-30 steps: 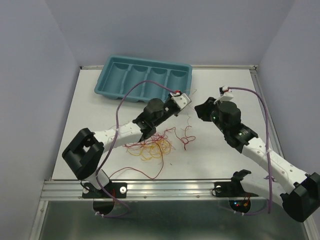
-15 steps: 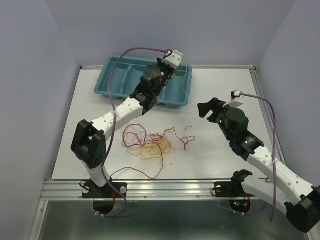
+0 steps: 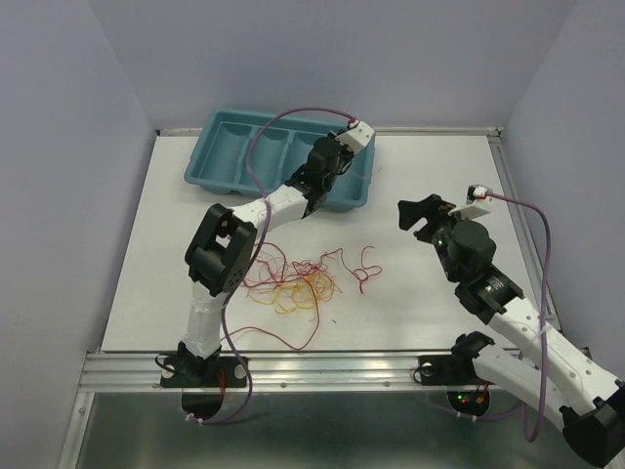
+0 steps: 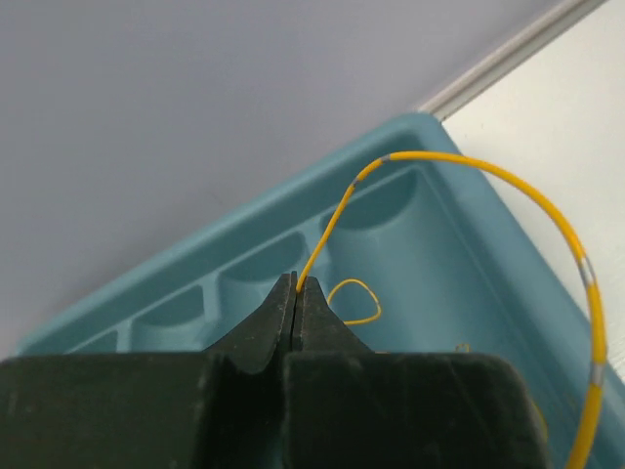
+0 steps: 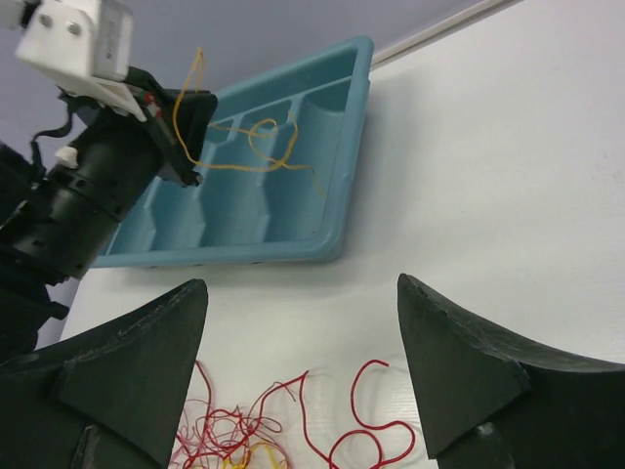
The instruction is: Untangle the cables
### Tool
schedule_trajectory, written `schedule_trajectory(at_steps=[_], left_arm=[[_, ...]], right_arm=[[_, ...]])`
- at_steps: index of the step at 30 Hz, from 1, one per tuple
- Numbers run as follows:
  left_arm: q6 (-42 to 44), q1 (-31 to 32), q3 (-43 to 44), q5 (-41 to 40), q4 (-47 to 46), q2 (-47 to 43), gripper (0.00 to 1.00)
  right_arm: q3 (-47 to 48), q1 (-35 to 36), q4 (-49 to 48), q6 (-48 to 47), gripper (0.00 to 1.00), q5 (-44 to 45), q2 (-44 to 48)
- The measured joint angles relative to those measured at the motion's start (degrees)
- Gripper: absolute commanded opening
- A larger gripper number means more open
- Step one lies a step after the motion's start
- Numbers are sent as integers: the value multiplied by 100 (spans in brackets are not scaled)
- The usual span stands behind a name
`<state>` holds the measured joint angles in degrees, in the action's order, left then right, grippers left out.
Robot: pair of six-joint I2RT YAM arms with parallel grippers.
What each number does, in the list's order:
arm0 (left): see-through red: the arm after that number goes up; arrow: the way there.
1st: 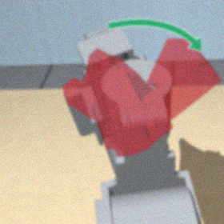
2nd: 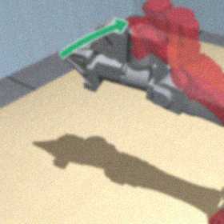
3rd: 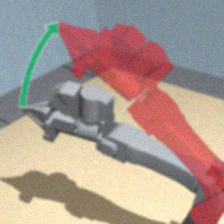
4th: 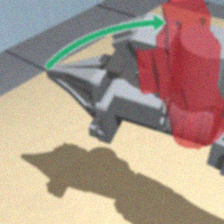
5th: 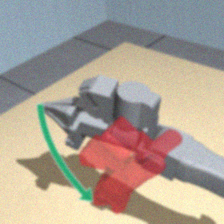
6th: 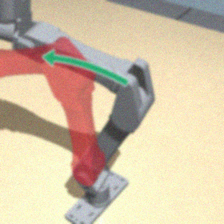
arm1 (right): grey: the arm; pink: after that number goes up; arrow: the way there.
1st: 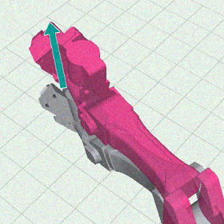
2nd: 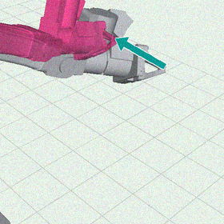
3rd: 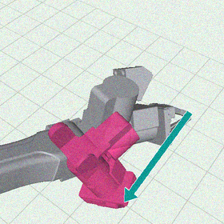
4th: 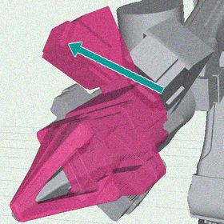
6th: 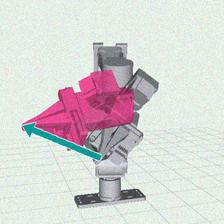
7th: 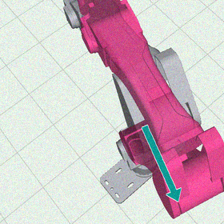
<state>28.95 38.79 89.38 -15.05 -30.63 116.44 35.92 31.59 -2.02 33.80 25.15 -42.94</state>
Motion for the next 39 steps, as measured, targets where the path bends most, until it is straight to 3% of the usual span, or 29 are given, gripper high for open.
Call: schedule_trajectory(at_steps=[11, 19, 28, 29, 31, 33, 36, 39], left_arm=[[-177, -409, -138, 566, 120, 422, 0], [-481, -444, -245, 2114, 540, 422, 0], [-876, -553, 905, 2339, 2039, 929, 0], [-909, -560, 1003, 2332, 2247, 981, 3], [-979, -592, 1222, 2315, 2573, 1086, 17], [-1038, -627, 1447, 2319, 2874, 1202, 23], [-1093, -673, 1744, 2326, 3335, 1329, 43], [-1154, -706, 1803, 2323, 3585, 1335, 49]], right_arm=[[-2, 0, -2, 55, 84, 0, -188], [-2, 0, -9, 55, 84, -2, -308], [-2, 0, -9, 55, 84, -7, -275], [-2, 0, -11, 55, 84, -7, -275], [-2, 0, -11, 55, 84, -7, -275], [-2, 0, -11, 55, 84, -9, -275], [-2, 0, -11, 55, 84, -11, -275], [-2, 0, -11, 55, 84, -13, -275]])
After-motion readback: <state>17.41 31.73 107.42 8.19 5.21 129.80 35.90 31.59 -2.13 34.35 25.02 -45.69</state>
